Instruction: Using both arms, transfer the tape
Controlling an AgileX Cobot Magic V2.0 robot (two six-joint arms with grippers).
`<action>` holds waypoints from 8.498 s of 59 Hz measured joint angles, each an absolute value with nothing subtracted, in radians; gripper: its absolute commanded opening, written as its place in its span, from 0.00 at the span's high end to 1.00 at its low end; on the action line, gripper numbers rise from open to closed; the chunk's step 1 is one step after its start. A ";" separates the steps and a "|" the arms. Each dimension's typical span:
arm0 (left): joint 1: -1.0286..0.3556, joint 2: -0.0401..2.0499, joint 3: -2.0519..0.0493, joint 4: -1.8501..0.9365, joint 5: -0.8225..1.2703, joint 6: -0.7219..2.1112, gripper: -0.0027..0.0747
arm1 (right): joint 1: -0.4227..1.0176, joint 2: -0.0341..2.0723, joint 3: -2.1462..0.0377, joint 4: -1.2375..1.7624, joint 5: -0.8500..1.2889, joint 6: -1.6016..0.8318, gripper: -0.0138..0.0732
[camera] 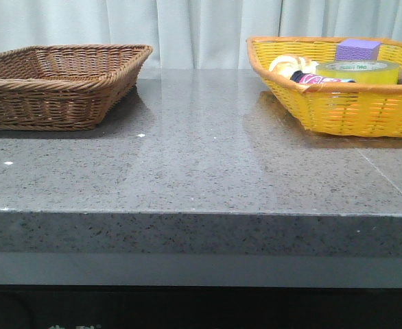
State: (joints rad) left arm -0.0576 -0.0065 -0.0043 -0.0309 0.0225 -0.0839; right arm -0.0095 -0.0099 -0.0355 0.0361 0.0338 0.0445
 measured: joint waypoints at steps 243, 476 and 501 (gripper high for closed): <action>-0.598 0.760 -0.785 -0.078 0.466 -0.050 0.26 | 0.010 1.997 -2.225 0.065 1.255 0.024 0.69; -0.599 1.565 -1.576 -0.170 1.080 0.705 0.25 | 0.464 0.745 -0.776 0.178 0.476 -0.087 0.36; -0.636 1.876 -1.804 -0.191 1.166 0.777 0.26 | 0.464 0.745 -0.776 0.178 0.476 -0.087 0.36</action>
State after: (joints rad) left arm -0.6360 1.8760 -1.8040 -0.1906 1.1655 0.7773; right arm 0.4639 0.7451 -0.7760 0.1778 0.4761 -0.0874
